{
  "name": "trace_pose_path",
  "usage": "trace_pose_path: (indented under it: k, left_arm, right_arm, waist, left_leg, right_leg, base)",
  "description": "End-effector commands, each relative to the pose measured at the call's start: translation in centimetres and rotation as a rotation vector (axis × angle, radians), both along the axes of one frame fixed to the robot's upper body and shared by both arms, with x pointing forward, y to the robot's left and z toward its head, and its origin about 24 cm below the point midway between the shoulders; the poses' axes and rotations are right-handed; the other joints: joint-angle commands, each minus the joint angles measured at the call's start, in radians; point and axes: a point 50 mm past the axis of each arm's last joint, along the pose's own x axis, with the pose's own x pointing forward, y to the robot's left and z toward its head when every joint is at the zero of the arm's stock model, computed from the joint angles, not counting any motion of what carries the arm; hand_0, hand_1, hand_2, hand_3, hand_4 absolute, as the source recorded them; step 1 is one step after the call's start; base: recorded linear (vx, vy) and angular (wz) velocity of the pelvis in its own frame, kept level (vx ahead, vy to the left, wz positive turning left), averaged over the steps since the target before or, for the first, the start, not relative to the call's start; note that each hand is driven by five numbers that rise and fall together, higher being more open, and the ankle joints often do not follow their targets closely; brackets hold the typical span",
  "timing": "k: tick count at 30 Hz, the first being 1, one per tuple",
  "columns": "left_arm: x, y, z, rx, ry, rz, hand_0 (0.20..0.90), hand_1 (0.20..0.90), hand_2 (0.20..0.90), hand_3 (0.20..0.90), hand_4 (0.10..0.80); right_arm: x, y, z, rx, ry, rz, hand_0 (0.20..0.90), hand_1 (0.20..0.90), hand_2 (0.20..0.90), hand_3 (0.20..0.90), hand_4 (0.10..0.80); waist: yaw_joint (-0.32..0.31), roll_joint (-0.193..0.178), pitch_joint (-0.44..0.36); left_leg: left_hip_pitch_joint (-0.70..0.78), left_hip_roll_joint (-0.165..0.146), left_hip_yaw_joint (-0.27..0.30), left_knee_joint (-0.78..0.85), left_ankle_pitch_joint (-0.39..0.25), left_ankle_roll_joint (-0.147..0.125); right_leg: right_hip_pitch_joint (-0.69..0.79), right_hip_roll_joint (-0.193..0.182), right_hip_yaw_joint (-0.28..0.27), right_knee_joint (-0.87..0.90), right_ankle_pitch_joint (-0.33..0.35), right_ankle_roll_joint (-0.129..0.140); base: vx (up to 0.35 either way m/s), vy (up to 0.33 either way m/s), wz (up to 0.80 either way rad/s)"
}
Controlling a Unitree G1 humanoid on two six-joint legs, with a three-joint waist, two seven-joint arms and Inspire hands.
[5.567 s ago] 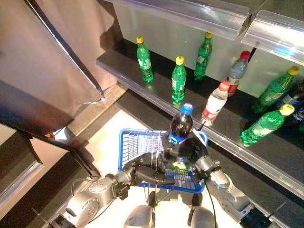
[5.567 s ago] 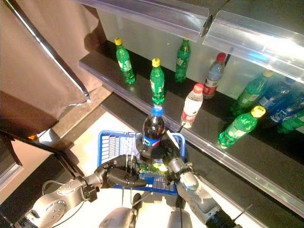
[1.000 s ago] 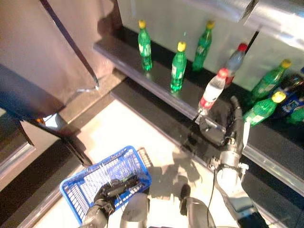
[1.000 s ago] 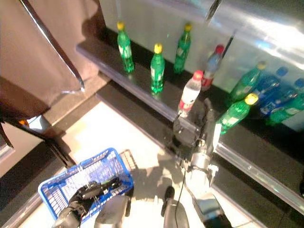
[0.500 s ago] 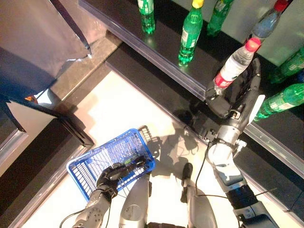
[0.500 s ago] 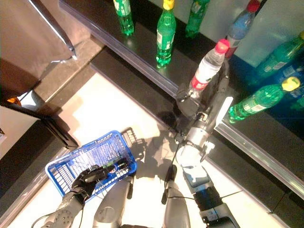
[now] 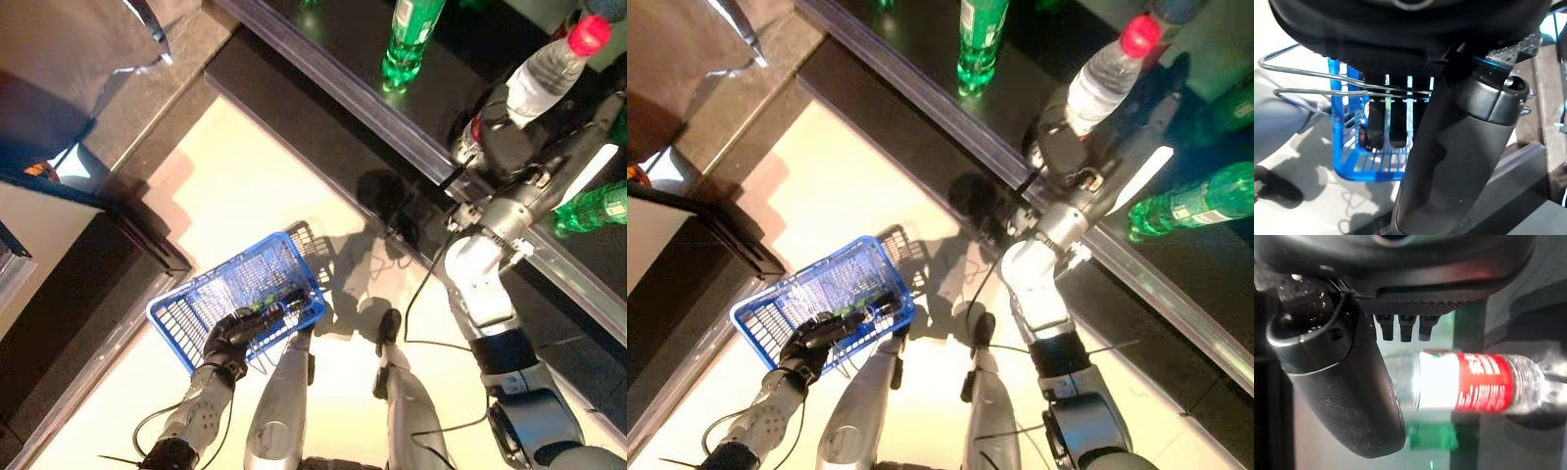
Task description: Pick up the drink and place into the basket.
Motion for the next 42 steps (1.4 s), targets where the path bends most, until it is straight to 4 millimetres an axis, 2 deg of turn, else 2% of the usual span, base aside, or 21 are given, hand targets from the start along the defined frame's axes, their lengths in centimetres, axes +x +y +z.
trace_pose_path:
  k: [1,8,17,19,21,22,24,32,42]
  left_arm:
    - [0.6,-1.9,3.8,-0.1,-0.272,-0.069,0.3,0.3,0.3,0.2,0.1]
    - [0.7,-2.3,3.8,-0.106,-0.266,-0.086,0.3,0.3,0.3,0.2,0.1]
    - [0.5,-2.5,3.9,-0.1,-0.255,-0.117,0.3,0.3,0.3,0.2,0.1]
    - [0.5,-2.7,3.9,-0.101,-0.251,-0.128,0.3,0.3,0.3,0.2,0.1]
    - [0.4,-2.7,3.9,-0.104,-0.249,-0.128,0.3,0.3,0.3,0.2,0.1]
    - [0.4,-2.7,3.9,-0.105,-0.25,-0.128,0.3,0.3,0.3,0.2,0.1]
    - [0.4,-2.7,3.9,-0.104,-0.253,-0.127,0.3,0.3,0.3,0.2,0.1]
    - [0.4,-2.3,4.0,-0.105,-0.246,-0.121,0.3,0.3,0.3,0.2,0.1]
    - [0.4,-1.7,4.3,-0.105,-0.258,-0.106,0.3,0.3,0.3,0.2,0.1]
  right_arm:
    - [-1.8,-0.5,6.9,-0.066,-0.291,0.008,0.9,0.9,0.9,0.9,0.8]
    - [-1.1,-0.4,8.6,-0.12,-0.264,0.127,0.9,0.9,0.9,0.9,0.8]
    - [0.3,-0.3,8.1,-0.187,-0.157,0.32,0.9,0.9,0.9,0.9,0.8]
    - [0.5,-0.2,8.1,-0.209,-0.134,0.34,0.813,0.813,0.813,0.798,0.698]
    - [0.8,-0.3,8.1,-0.235,-0.107,0.355,0.686,0.686,0.686,0.65,0.55]
    - [1.0,-0.4,8.0,-0.236,-0.099,0.352,0.528,0.528,0.528,0.466,0.366]
    - [1.2,-1.0,7.9,-0.228,-0.088,0.348,0.3,0.3,0.3,0.2,0.1]
    - [1.5,-1.4,8.2,-0.249,-0.068,0.316,0.3,0.3,0.3,0.2,0.1]
    - [1.4,-1.8,8.6,-0.24,-0.088,0.306,0.3,0.3,0.3,0.2,0.1]
  waist:
    - [-0.004,0.037,-0.018]
    - [0.001,0.054,-0.018]
    - [-0.004,0.051,-0.018]
    - [-0.006,0.05,-0.018]
    - [-0.006,0.05,-0.018]
    - [-0.007,0.049,-0.018]
    - [-0.008,0.048,-0.018]
    - [-0.006,0.055,-0.018]
    - [-0.004,0.056,-0.018]
  left_leg:
    - [-0.04,-0.051,-0.021,-0.006,0.011,0.048]
    - [-0.1,-0.063,-0.008,0.081,-0.028,0.055]
    - [-0.178,-0.073,0.005,0.241,-0.107,0.072]
    - [-0.192,-0.077,0.007,0.267,-0.119,0.077]
    - [-0.201,-0.078,0.01,0.283,-0.127,0.081]
    - [-0.205,-0.079,0.012,0.292,-0.133,0.084]
    - [-0.215,-0.083,0.016,0.311,-0.144,0.089]
    - [-0.242,-0.086,0.02,0.349,-0.159,0.101]
    - [-0.227,-0.084,0.019,0.32,-0.146,0.109]
  right_leg:
    - [0.001,-0.006,0.0,0.128,-0.119,-0.013]
    - [-0.072,-0.005,-0.009,0.226,-0.168,-0.032]
    - [-0.162,-0.011,-0.006,0.381,-0.223,-0.051]
    - [-0.181,-0.016,0.001,0.41,-0.23,-0.051]
    - [-0.195,-0.018,0.007,0.432,-0.234,-0.05]
    - [-0.203,-0.021,0.01,0.444,-0.237,-0.05]
    - [-0.217,-0.024,0.016,0.466,-0.242,-0.048]
    - [-0.256,-0.025,0.025,0.514,-0.248,-0.046]
    - [-0.249,-0.017,0.032,0.495,-0.232,-0.037]
  base:
    - [-0.014,0.034,-0.04]
    - [-0.001,0.021,-0.02]
    - [0.013,0.036,0.0]
    - [0.027,0.063,-0.02]
    - [0.023,0.054,0.03]
    - [0.019,0.052,0.02]
    - [0.02,0.047,0.02]
    - [0.01,0.032,0.01]
    - [0.0,0.0,0.0]
